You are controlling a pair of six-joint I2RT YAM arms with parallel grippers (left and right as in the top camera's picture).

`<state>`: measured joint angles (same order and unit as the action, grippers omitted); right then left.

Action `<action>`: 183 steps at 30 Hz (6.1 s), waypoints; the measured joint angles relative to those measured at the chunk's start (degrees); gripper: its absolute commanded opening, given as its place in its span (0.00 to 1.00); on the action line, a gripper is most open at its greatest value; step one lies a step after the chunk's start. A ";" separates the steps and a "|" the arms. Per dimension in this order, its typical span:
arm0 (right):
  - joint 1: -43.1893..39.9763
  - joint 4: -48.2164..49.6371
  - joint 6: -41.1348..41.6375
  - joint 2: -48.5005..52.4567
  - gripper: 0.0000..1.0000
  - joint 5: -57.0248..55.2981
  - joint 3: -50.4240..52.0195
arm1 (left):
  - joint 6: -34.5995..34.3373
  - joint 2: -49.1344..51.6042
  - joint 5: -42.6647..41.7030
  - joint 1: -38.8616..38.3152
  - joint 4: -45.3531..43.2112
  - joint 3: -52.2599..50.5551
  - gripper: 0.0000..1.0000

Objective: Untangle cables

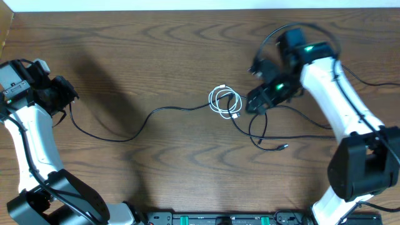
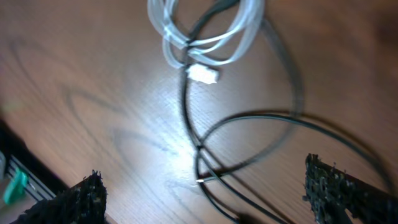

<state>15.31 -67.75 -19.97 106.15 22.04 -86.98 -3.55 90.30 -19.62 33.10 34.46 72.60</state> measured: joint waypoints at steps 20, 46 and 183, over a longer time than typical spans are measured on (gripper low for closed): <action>14.01 18.18 3.96 0.00 0.82 -5.31 18.08 | 0.42 0.00 0.00 0.00 0.02 0.00 0.08; 14.84 26.58 7.91 3.30 0.43 -11.52 19.69 | 0.42 0.00 0.02 0.00 0.00 0.00 0.08; -6.29 11.39 49.53 -15.63 0.01 -30.34 12.74 | 0.44 0.00 0.02 0.00 0.00 0.00 0.08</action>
<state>9.02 -56.36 29.56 90.52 -8.29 -74.24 -3.11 90.30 -19.59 33.10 34.46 72.60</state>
